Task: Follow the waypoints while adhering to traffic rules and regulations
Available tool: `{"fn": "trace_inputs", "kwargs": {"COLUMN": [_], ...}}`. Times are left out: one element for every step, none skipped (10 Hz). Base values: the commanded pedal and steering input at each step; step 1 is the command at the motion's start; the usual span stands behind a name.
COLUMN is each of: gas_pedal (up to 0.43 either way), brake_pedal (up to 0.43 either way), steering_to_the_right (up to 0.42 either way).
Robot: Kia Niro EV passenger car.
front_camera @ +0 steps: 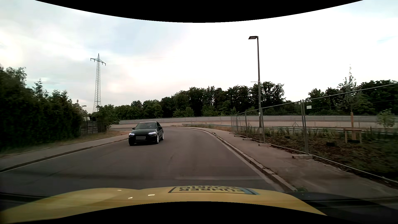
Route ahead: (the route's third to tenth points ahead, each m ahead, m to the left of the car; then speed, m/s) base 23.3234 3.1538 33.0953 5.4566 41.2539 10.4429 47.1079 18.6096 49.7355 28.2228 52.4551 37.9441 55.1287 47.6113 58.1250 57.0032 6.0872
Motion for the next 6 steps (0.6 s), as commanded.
{"fn": "trace_inputs", "kwargs": {"gas_pedal": [0.059,0.059,0.059,0.059,0.067,0.059], "brake_pedal": [0.0,0.0,0.0,0.0,0.0,0.0], "steering_to_the_right": [-0.022,-0.024,-0.024,-0.026,-0.029,-0.032]}}
